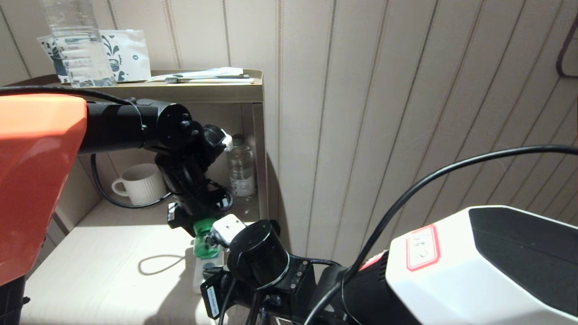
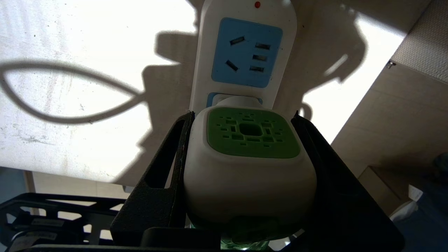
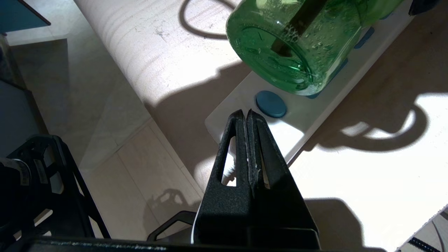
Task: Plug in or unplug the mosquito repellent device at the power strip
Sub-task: Hold the socket with your right hand and unplug it with your left hand
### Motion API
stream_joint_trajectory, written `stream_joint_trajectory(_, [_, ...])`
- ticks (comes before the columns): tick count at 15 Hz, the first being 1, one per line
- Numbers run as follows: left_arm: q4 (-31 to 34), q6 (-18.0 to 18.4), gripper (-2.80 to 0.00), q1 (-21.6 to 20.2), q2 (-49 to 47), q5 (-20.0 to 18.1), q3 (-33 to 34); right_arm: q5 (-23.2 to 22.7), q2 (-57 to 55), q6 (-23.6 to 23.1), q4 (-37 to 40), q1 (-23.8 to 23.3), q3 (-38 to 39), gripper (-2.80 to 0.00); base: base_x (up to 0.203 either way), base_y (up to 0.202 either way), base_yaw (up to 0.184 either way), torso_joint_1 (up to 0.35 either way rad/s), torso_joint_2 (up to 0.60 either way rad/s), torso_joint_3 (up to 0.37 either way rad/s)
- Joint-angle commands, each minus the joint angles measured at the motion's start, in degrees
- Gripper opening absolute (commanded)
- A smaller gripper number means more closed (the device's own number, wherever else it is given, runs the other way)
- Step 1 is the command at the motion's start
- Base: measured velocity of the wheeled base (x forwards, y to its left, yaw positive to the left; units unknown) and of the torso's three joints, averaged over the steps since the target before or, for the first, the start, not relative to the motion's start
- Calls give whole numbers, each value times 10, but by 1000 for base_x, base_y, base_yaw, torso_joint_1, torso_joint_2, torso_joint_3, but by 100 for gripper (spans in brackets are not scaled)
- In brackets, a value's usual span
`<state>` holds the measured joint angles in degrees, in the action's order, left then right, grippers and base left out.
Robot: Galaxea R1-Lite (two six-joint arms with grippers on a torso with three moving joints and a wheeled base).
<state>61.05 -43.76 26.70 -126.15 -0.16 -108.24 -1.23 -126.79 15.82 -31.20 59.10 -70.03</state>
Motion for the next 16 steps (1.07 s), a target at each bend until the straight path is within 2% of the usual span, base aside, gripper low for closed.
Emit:
stream_joint_trajectory(1, [-1,-3,-280,0,-8,1,0,0,6,1,-2,-3,-3,-280,0,0,0,0,0,0])
stream_joint_trajectory(5, [-3,-3,-280,0,-9,1,0,1,7,-2,-31,-5,-9,-280,0,0,0,0,0,0])
stream_joint_trajectory(10, [-2,-3,-280,0,-9,2,0,3,3,-4,-26,-5,-32,-280,0,0,0,0,0,0])
stream_joint_trajectory(16, [-2,-3,-280,0,-10,2,0,3,-3,-4,-32,-7,-9,-280,0,0,0,0,0,0])
